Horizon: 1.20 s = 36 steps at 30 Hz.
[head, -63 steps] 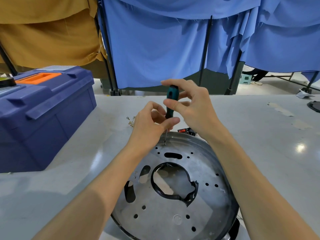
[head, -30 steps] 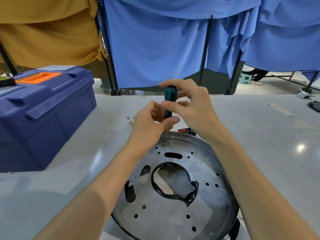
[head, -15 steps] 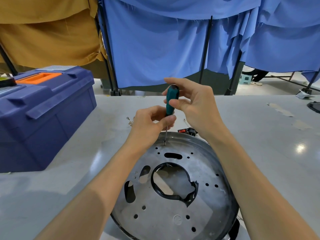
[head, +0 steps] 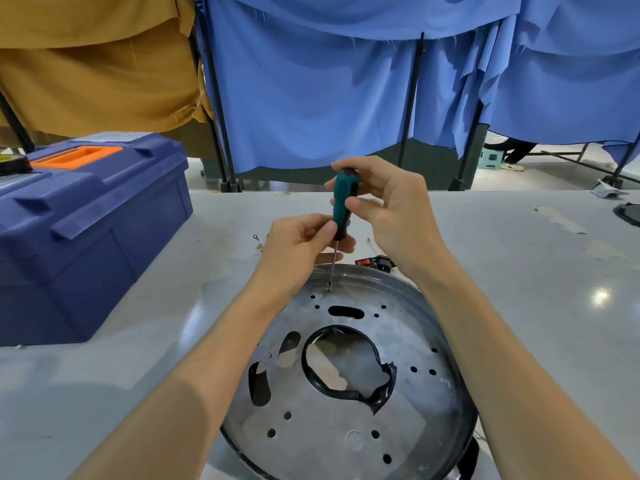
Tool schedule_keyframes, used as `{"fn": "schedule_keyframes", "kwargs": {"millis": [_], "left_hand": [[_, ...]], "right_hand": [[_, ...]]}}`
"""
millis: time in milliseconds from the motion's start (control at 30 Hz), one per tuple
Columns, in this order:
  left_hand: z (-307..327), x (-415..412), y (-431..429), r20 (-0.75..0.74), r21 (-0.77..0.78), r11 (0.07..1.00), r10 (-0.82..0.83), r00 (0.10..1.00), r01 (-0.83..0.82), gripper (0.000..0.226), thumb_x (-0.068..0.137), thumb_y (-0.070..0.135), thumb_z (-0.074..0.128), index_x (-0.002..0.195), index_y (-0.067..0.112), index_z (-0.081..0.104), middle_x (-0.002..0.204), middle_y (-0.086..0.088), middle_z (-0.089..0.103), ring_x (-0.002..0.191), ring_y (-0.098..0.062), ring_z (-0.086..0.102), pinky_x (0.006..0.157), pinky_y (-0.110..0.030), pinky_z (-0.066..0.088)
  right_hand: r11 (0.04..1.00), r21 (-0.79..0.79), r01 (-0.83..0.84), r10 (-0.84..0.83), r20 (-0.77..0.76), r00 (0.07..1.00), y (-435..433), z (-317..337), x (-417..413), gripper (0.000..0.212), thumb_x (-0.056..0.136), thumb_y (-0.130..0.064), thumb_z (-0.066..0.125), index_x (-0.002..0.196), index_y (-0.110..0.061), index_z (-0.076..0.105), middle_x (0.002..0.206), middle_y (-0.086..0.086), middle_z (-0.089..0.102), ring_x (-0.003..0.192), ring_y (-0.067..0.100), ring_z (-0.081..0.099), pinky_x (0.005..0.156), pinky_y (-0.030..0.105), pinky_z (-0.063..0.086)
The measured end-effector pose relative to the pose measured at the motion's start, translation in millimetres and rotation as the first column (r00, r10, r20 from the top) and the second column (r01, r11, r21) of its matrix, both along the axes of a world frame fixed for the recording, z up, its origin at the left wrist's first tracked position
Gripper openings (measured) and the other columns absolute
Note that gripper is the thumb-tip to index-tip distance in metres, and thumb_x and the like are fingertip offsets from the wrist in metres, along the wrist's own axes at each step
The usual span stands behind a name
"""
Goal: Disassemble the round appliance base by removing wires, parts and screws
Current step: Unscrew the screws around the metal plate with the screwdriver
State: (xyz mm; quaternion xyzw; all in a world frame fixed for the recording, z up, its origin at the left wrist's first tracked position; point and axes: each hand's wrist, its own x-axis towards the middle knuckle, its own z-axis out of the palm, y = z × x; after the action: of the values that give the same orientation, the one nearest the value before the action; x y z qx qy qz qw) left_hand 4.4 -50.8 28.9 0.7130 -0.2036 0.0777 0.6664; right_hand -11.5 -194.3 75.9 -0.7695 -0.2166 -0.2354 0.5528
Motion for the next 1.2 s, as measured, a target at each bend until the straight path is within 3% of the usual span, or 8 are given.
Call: {"fn": "schedule_keyframes", "kwargs": {"millis": [133, 233, 433, 567, 667, 867, 1033, 1200], "left_hand": [[-0.4, 1.0, 0.6, 0.028, -0.033, 0.998, 0.064, 0.998, -0.063, 0.011, 0.087, -0.001, 0.066, 0.092, 0.009, 0.067, 0.078, -0.009, 0.072, 0.077, -0.026, 0.071, 0.073, -0.04, 0.061], [-1.0, 2.5, 0.7, 0.043, -0.029, 0.995, 0.092, 0.995, -0.091, 0.017, 0.077, 0.004, 0.078, 0.086, 0.013, 0.067, 0.075, -0.001, 0.07, 0.075, -0.022, 0.069, 0.07, -0.039, 0.061], [0.6, -0.8, -1.3, -0.018, 0.021, 0.999, -0.029, 0.999, 0.029, 0.021, 0.099, 0.004, 0.048, 0.102, 0.012, 0.068, 0.076, 0.001, 0.075, 0.08, -0.014, 0.072, 0.078, -0.03, 0.059], [1.4, -0.3, -0.6, 0.051, 0.027, 0.999, 0.039, 0.998, -0.041, 0.012, 0.089, 0.005, 0.066, 0.098, 0.011, 0.069, 0.076, -0.004, 0.074, 0.074, -0.02, 0.072, 0.076, -0.035, 0.061], [-0.7, 0.5, -2.1, 0.063, 0.043, 0.994, 0.099, 0.993, -0.102, 0.021, 0.077, 0.012, 0.079, 0.094, 0.01, 0.068, 0.078, -0.006, 0.073, 0.071, -0.023, 0.072, 0.073, -0.036, 0.06], [1.0, -0.9, -1.6, 0.005, 0.041, 0.999, -0.008, 1.0, 0.008, 0.024, 0.099, 0.004, 0.048, 0.091, 0.013, 0.069, 0.073, 0.001, 0.074, 0.078, -0.016, 0.072, 0.082, -0.033, 0.059], [0.1, 0.4, -1.0, 0.055, 0.025, 0.997, 0.066, 0.996, -0.067, 0.016, 0.084, 0.007, 0.072, 0.099, 0.007, 0.066, 0.074, -0.005, 0.072, 0.07, -0.021, 0.071, 0.074, -0.037, 0.06], [0.1, 1.3, -2.2, 0.04, 0.032, 0.999, 0.027, 0.999, -0.029, 0.007, 0.091, 0.006, 0.063, 0.091, 0.011, 0.068, 0.076, -0.004, 0.072, 0.074, -0.02, 0.07, 0.076, -0.036, 0.06]], "right_hand": [[0.999, -0.03, -0.022, 0.022, 0.0, 1.0, 3.3, -0.4, -2.1, 0.039, 0.084, -0.006, 0.07, 0.118, -0.024, 0.065, 0.108, 0.003, 0.063, 0.087, 0.001, 0.058, 0.073, 0.012, 0.049], [0.999, -0.027, -0.021, 0.022, 0.011, 1.0, 2.0, 0.5, -1.8, 0.048, 0.082, 0.002, 0.069, 0.123, -0.024, 0.065, 0.103, 0.001, 0.065, 0.089, 0.007, 0.059, 0.077, 0.015, 0.051], [0.998, 0.022, -0.066, 0.066, -0.003, 0.998, 3.2, 1.7, -3.5, 0.038, 0.084, 0.014, 0.058, 0.113, -0.01, 0.065, 0.102, 0.007, 0.071, 0.093, 0.014, 0.064, 0.071, 0.014, 0.052], [0.998, -0.049, -0.043, 0.043, 0.009, 0.999, 4.0, 0.4, -4.1, 0.038, 0.083, -0.007, 0.072, 0.117, -0.023, 0.065, 0.106, 0.0, 0.063, 0.087, 0.001, 0.057, 0.073, 0.016, 0.052], [0.999, -0.026, -0.033, 0.033, 0.024, 0.999, 3.4, 0.5, -2.7, 0.044, 0.081, 0.003, 0.07, 0.119, -0.02, 0.065, 0.102, -0.001, 0.066, 0.092, 0.011, 0.062, 0.08, 0.024, 0.055], [0.995, 0.044, -0.09, 0.089, 0.009, 0.996, 1.4, 0.7, -1.7, 0.04, 0.081, 0.02, 0.055, 0.109, -0.007, 0.064, 0.099, 0.01, 0.07, 0.088, 0.021, 0.068, 0.076, 0.022, 0.055], [0.999, -0.036, -0.033, 0.034, 0.014, 0.999, 4.1, -0.8, -2.4, 0.035, 0.083, -0.009, 0.072, 0.114, -0.024, 0.066, 0.104, -0.001, 0.064, 0.089, 0.002, 0.06, 0.073, 0.017, 0.051], [0.998, 0.046, -0.052, 0.052, 0.003, 0.999, 1.8, 1.5, -1.3, 0.034, 0.082, 0.011, 0.064, 0.111, -0.006, 0.064, 0.098, 0.008, 0.07, 0.088, 0.016, 0.068, 0.08, 0.026, 0.056]]}}
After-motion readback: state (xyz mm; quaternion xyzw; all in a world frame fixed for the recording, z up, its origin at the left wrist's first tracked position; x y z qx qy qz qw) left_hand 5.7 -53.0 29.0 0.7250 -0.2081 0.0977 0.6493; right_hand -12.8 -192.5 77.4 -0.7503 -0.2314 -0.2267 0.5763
